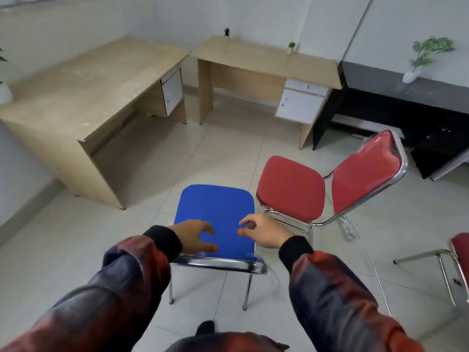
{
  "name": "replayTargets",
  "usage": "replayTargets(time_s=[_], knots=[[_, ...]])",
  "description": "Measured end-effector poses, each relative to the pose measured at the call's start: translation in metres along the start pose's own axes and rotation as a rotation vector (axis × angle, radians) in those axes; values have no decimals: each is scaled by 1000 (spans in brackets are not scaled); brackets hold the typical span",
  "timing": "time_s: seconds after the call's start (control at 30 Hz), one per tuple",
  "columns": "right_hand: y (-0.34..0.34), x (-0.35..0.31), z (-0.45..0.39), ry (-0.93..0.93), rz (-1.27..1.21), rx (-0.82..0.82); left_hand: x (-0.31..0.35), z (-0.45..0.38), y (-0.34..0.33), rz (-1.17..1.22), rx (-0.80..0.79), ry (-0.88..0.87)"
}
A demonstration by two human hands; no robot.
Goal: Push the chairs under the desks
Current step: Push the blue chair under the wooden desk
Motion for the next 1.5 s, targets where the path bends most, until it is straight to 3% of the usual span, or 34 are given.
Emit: replayTargets(time_s=[0.1,0.2,0.3,0.4,0.77,1.13,1.5], knots=[[-28,22,16,-75,24,-65,-20,10,-31,9,-122,169],[-57,39,36,-123,-59,-65,-31,18,-45,-64,-90,259],[-58,43,37,-127,-138,62,-28,19,-36,-160,52,252],[-55,32,37,-50,-21,153,-24,22,-27,-188,137,269],[-55,25,28,36,90,235,-30,29,-16,-247,367,335],[-33,28,4,75,50,245,-18,0,7,-188,466,290],[-39,-4,-32,126,22,229,-54,-17,35,-156,486,326]])
Point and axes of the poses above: each hand's wrist, its own z-axis away from the middle knuckle, its own y-axis out of the back of the hand, x = y × z, the point moved 10 cm from there along -z, towards the middle knuckle, and after that the axes turned 9 degrees about x, right-handed, at the moved point
